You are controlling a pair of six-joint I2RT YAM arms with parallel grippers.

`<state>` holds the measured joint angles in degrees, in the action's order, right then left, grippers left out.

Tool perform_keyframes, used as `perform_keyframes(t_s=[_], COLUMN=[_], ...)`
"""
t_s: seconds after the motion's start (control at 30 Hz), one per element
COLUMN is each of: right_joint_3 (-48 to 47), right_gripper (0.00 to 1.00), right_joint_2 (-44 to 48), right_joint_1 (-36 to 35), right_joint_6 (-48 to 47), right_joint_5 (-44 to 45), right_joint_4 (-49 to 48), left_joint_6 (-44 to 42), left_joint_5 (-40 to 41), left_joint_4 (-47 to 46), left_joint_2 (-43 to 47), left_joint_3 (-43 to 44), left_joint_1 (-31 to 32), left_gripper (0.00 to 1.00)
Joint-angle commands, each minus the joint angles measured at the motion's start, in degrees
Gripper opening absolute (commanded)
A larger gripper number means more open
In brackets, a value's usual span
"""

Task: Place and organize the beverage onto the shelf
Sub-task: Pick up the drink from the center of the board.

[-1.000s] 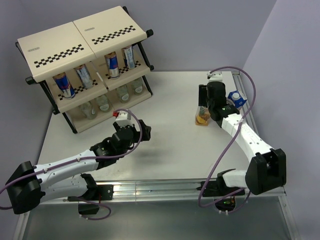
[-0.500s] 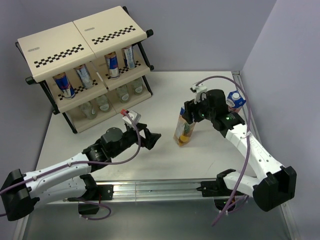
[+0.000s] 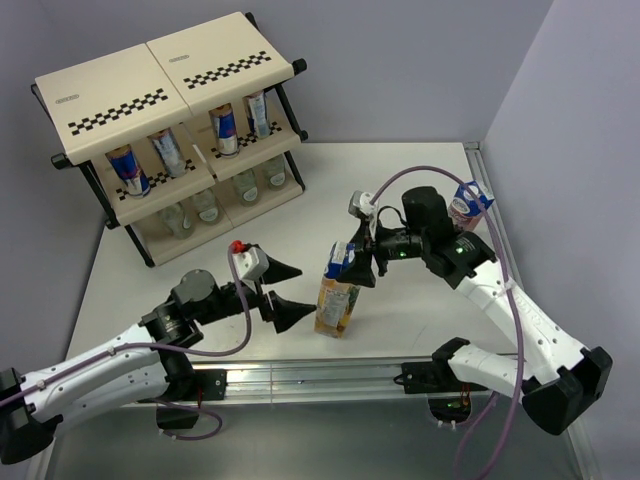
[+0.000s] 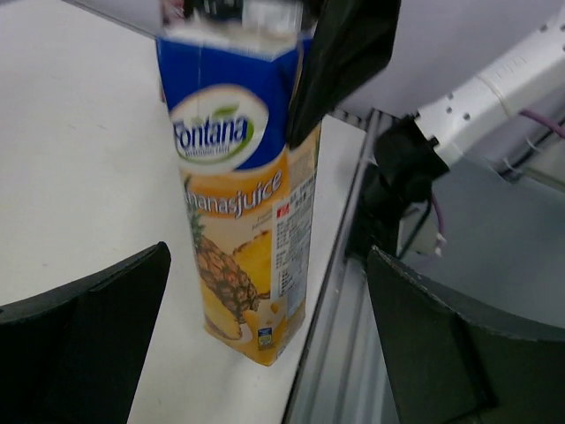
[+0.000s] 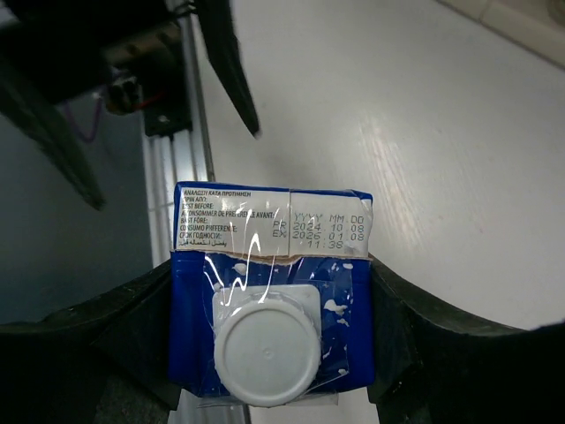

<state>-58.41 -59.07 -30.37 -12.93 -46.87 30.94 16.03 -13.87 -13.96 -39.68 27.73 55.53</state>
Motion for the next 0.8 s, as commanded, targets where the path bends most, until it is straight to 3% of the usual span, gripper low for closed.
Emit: perform_keyframes(t_s=[0.0, 0.27, 0.6, 0.77], right_joint_3=[-9.17, -13.13, -11.9, -13.39], right_gripper=[0.23, 0.23, 0.21, 0.21], right_joint_2=[5.63, 6.07, 6.86, 5.37], right_joint_1=[-1.09, -2.59, -2.76, -2.85], right_joint_6=[1.15, -2.62, -2.01, -3.07], right_joint_5=[-13.85, -20.53, -23.62, -23.0], right_joint_4=[-12.22, -8.01, -10.72, -7.65], left_joint_6=[1.54, 4.18, 4.62, 4.71], left_joint_5=[-10.73, -19.96, -21.73, -21.73], left_joint_4=[-3.53, -8.98, -12.15, -11.79], left_joint_2=[-2.15, -9.53, -14.19, -15.51], left_joint_3=[-0.57, 0.66, 2.07, 3.12], left_joint_1=[-0.07, 0.11, 1.34, 1.78], left_gripper=[0.99, 0.99, 0.99, 1.0])
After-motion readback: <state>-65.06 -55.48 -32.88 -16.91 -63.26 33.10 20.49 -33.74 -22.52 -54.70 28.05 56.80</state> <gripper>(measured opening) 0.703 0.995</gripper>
